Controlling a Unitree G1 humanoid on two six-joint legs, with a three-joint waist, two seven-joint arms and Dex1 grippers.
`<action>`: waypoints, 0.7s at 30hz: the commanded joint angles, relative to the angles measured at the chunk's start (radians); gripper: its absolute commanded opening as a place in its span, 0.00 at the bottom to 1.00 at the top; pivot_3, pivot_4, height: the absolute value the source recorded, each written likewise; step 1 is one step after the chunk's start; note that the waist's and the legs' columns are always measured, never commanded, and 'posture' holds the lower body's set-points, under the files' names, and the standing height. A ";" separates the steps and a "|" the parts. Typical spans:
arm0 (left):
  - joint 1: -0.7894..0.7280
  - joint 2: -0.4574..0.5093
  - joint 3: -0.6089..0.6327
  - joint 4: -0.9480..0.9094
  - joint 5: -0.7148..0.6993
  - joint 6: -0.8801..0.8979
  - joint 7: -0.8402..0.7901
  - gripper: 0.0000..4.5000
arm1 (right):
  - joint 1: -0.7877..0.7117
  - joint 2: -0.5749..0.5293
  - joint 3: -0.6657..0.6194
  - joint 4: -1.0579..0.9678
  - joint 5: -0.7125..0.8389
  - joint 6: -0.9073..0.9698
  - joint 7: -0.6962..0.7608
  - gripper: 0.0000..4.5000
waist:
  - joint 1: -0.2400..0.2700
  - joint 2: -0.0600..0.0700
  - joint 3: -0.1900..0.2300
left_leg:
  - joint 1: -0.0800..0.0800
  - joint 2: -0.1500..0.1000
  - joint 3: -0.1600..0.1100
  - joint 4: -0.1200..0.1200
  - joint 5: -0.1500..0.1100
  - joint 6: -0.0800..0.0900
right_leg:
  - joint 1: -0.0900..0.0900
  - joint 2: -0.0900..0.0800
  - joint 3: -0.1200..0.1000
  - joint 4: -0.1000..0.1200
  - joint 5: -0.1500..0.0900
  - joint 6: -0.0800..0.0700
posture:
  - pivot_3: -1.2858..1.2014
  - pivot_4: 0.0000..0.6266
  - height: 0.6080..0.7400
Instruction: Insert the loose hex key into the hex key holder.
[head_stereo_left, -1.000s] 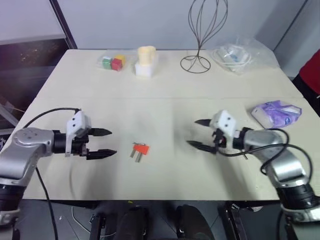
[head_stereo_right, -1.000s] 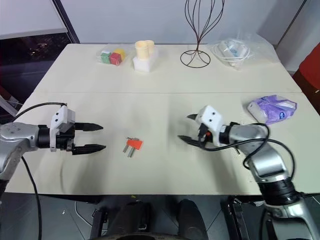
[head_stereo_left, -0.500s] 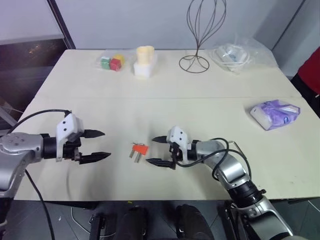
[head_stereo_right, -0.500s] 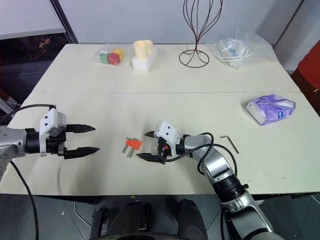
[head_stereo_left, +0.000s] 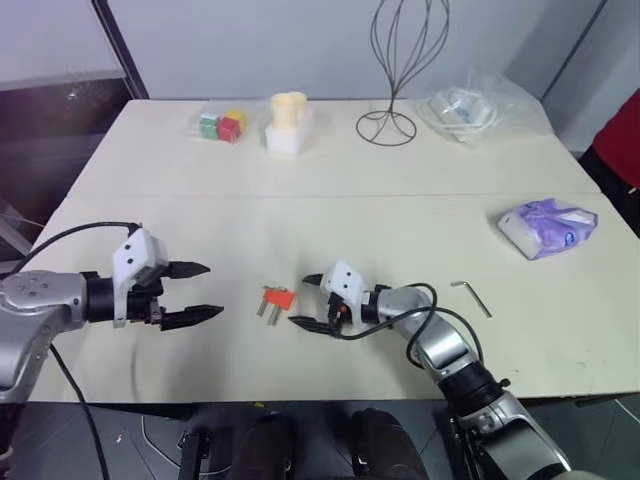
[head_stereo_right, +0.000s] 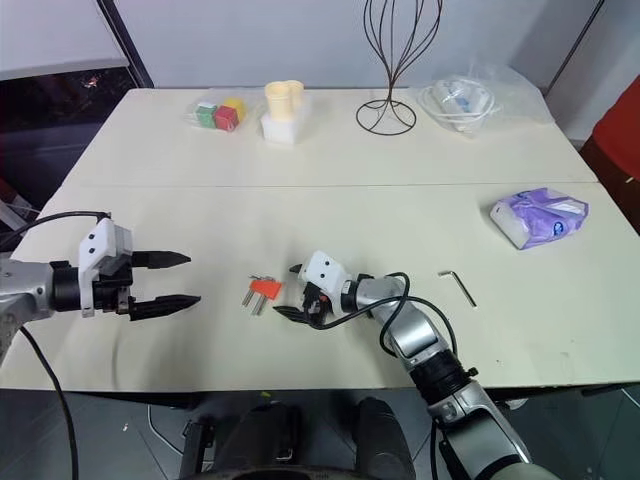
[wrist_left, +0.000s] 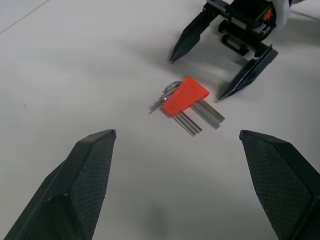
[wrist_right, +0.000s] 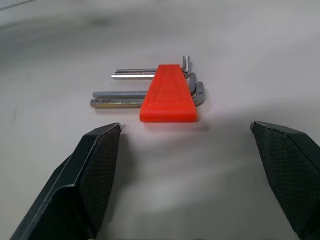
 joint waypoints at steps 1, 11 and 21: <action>-0.006 -0.002 0.023 -0.010 -0.009 -0.012 0.003 0.92 | -0.009 0.021 0.016 0.006 -0.016 -0.015 -0.007 0.96 | -0.001 0.000 0.000 | 0.000 0.000 0.000 0.000 0.000 0.000 | 0.000 0.000 0.000 0.000 0.000 0.000 | 0.52 0.24 1.00; -0.004 -0.017 0.016 0.006 0.000 -0.027 0.009 0.92 | -0.020 0.041 0.028 0.044 -0.047 -0.039 -0.008 0.84 | -0.002 0.000 0.000 | 0.001 0.000 0.000 -0.001 0.000 0.000 | 0.000 0.000 0.000 0.000 0.000 0.000 | 0.52 0.24 1.00; -0.004 -0.027 0.025 0.012 0.001 -0.032 0.018 0.92 | -0.037 0.035 0.048 0.083 -0.088 -0.090 -0.001 0.22 | -0.002 0.000 0.000 | 0.003 0.000 0.000 -0.001 0.000 0.000 | 0.002 0.000 0.000 0.001 0.000 0.000 | 0.52 0.24 1.00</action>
